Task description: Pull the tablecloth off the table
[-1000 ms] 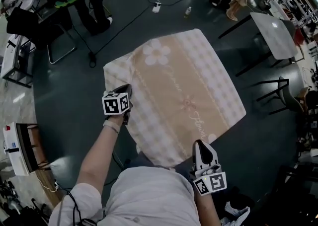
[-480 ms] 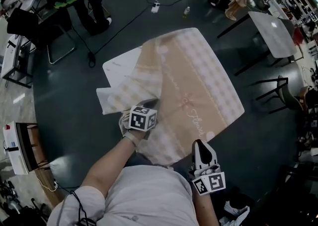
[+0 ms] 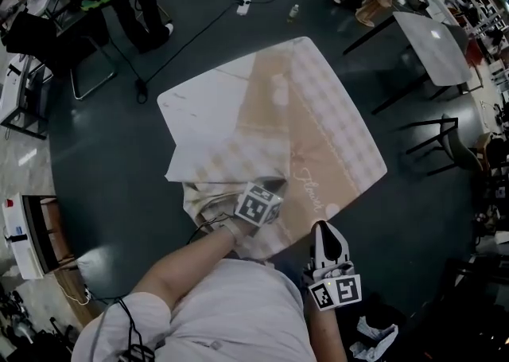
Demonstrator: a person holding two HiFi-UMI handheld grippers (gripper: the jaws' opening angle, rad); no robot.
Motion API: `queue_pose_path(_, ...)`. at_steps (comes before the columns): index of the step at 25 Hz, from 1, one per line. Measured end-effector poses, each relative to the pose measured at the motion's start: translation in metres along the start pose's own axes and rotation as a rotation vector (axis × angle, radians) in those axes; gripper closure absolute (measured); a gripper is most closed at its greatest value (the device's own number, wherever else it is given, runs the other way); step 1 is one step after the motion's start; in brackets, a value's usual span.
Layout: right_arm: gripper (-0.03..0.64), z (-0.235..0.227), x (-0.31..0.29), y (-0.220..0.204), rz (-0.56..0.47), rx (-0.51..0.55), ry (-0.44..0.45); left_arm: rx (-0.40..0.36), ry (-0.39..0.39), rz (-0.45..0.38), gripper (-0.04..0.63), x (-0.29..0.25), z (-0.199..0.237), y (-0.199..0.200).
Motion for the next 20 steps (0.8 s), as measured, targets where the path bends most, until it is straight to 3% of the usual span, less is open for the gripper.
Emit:
queue_pose_path(9,0.583,-0.01,0.008,-0.005,0.014,-0.034,-0.044,-0.05,-0.071,0.144,0.583,-0.046,-0.012,-0.047)
queue_pose_path(13,0.583,-0.012,0.005,-0.005,0.019,-0.037,-0.051,-0.054,-0.112,0.149,0.581,-0.051,-0.008,-0.062)
queue_pose_path(16,0.583,-0.01,0.001,-0.006,0.025,-0.036,-0.044,-0.011,-0.163,0.142,0.577,-0.041,-0.002,-0.065)
queue_pose_path(20,0.583,-0.006,-0.007,-0.006,0.035,-0.028,-0.025,0.048,-0.22,0.109,0.497,-0.021,0.005,-0.066)
Point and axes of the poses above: the fingertips, and each gripper's own axes: x backward along the fingers, z to its left, y out of its top, the point moved 4 cm from there along x, backward along the fingers, and after that the axes turned 13 degrees about z, right-handed, at the moved point
